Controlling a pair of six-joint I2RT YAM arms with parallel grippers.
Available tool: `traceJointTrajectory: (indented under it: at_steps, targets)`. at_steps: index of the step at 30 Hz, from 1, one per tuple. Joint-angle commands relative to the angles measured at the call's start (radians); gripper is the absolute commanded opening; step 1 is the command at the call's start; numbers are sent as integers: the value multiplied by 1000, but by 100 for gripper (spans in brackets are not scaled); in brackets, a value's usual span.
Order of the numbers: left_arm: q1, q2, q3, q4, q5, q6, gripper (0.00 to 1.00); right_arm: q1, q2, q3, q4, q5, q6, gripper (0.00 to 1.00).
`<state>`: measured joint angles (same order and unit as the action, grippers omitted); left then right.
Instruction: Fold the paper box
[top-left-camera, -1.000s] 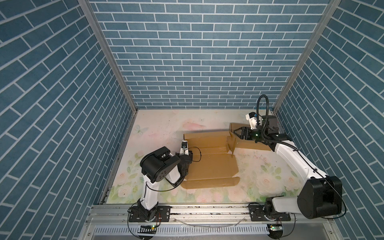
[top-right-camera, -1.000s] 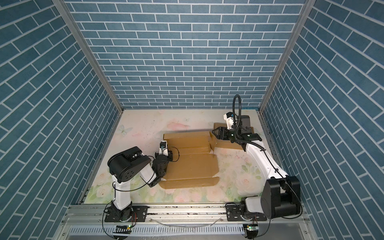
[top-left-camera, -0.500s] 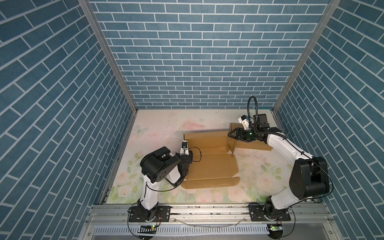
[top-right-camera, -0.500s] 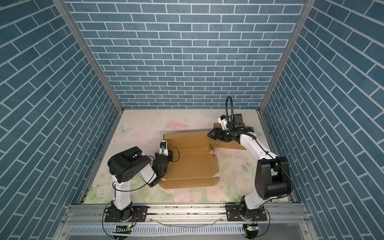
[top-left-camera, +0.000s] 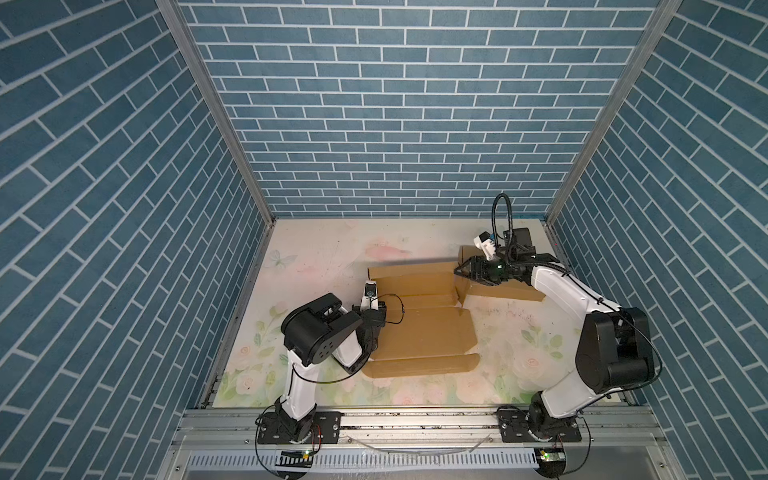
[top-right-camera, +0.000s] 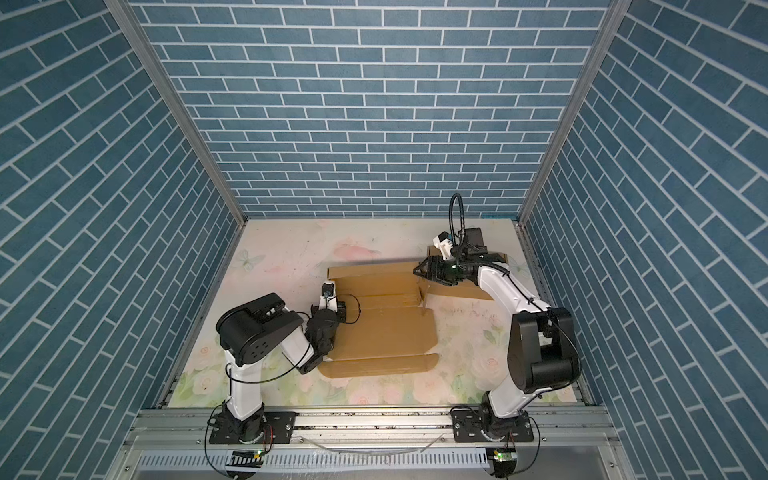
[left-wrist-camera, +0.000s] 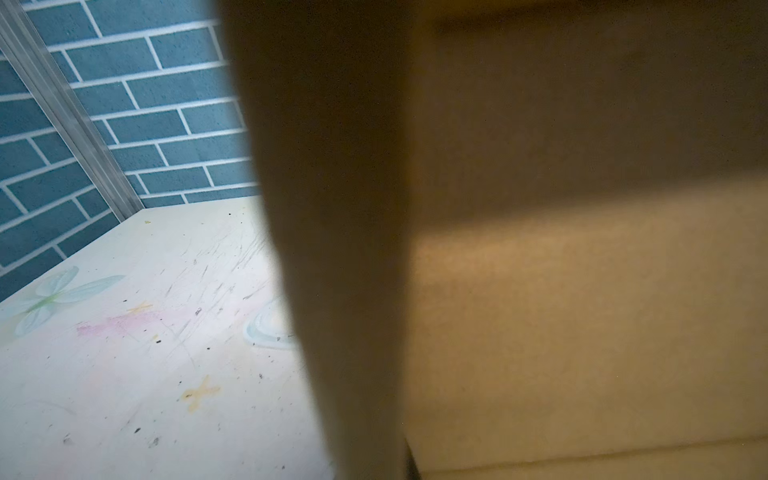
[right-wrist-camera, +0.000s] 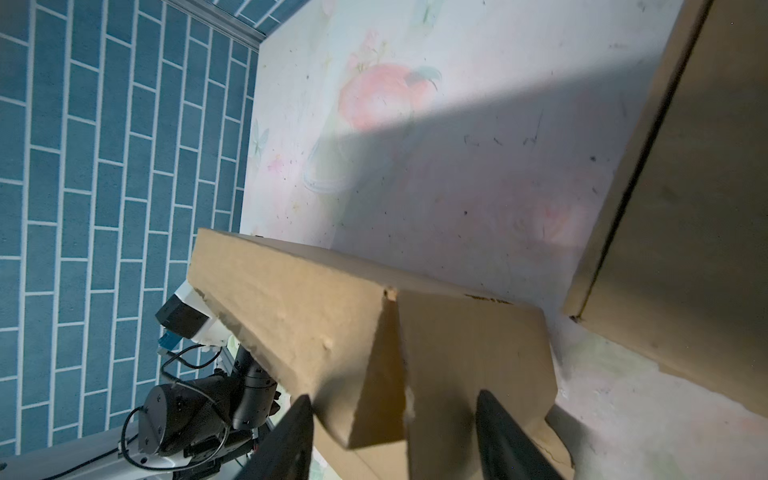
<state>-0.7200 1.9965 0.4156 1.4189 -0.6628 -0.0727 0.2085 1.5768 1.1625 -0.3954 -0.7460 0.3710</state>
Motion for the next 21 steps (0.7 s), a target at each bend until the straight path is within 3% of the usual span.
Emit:
traceJointTrajectory:
  at_steps: [1, 7, 11, 17, 21]
  targets:
    - [-16, 74, -33, -278, 48, 31, 0, -39, -75, -38, 82, -37, 19, 66]
    - [-16, 76, -33, -275, 47, 31, 0, -135, -141, -86, 152, -18, 52, 65]
    - [-16, 80, -34, -273, 47, 30, 0, -162, -158, -124, 87, 241, -80, 55]
    - [-17, 82, -32, -272, 54, 30, 0, -102, -100, -208, 192, 427, -215, 51]
    - [-16, 77, -33, -273, 52, 30, 0, -28, -57, -212, 218, 458, -299, 51]
